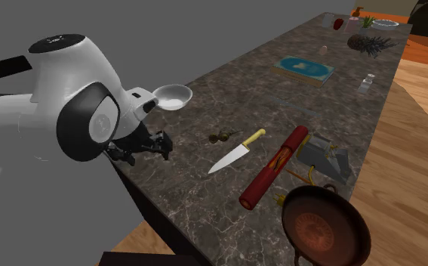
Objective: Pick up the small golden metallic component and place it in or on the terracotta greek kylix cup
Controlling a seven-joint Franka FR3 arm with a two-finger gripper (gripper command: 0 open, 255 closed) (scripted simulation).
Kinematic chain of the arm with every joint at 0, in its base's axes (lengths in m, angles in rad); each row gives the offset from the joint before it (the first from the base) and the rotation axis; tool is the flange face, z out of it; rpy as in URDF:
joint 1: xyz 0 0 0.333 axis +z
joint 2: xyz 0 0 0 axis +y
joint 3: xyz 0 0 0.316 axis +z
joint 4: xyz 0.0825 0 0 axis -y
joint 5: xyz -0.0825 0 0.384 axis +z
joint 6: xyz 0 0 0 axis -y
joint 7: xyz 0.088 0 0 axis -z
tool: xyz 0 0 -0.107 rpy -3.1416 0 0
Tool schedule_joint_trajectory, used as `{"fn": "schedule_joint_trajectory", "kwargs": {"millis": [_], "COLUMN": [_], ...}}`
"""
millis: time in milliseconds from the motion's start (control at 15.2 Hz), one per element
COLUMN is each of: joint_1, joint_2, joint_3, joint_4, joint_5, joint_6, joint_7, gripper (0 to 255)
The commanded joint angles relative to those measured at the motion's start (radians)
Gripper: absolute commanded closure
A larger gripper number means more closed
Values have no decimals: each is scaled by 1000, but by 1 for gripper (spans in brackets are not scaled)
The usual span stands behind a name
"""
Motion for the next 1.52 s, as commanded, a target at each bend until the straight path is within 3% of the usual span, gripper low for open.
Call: {"fn": "schedule_joint_trajectory", "kwargs": {"millis": [0,726,1452], "joint_1": [0,-100,-194], "joint_2": [0,422,821], "joint_3": [0,-84,-198], "joint_4": [0,273,622], "joint_5": [0,45,164], "joint_6": [0,94,77], "joint_7": [0,171,290], "gripper": [0,0,0]}}
